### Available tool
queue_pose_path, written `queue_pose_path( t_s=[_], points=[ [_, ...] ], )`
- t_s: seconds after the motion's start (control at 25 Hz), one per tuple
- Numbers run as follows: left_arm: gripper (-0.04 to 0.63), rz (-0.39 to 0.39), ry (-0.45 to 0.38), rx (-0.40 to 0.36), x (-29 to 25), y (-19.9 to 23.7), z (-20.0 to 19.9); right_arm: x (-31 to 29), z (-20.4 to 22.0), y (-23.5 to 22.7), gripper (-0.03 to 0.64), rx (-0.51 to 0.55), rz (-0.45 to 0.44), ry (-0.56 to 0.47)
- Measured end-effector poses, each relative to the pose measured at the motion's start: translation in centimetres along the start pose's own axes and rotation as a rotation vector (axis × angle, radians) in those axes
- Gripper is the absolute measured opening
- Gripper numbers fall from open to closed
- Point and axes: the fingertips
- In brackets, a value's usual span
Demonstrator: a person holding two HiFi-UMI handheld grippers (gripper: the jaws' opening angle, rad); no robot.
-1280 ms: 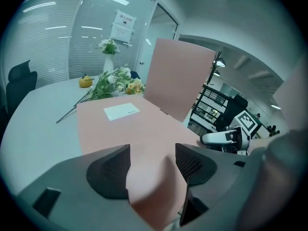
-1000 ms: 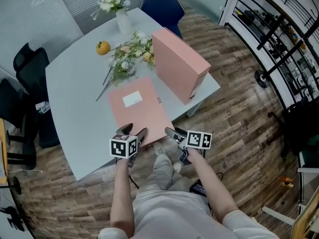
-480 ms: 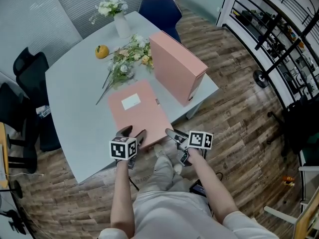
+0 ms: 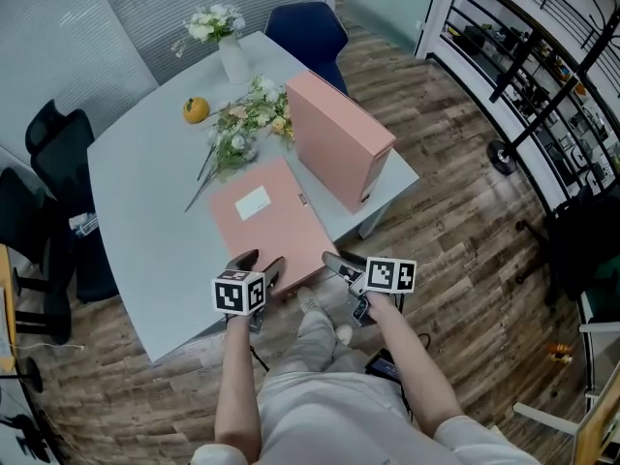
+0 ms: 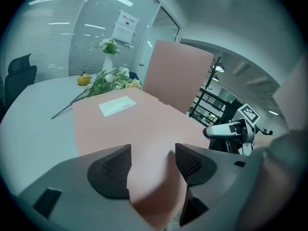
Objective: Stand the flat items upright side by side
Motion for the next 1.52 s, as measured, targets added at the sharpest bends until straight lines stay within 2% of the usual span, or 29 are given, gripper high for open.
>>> queue_pose_path(
  t_s=[0.48, 1.04, 1.52],
  points=[
    [0.287, 0.026, -0.032, 0.041, -0.3, -1.4, -0.7, 1.9, -3.1, 1.4, 0.295, 0.123, 0.016, -0.040],
    [0.287, 0.090, -0.094, 0.137, 0.2, -2.7, -1.7, 3.8, -6.3, 4.4, 0.285, 0.271, 0.028, -0.074],
    [0.287, 0.146, -0.120, 0.194, 0.5, -3.3, -1.9, 4.6, -7.2, 6.3, 0.282, 0.370, 0.060, -0.088]
  ],
)
Point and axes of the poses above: the fingertips, and each gripper's own axes: x backward along the fingers, y to its left, z out of its underside, and after that the axes turned 10 degrees about x, right-handed
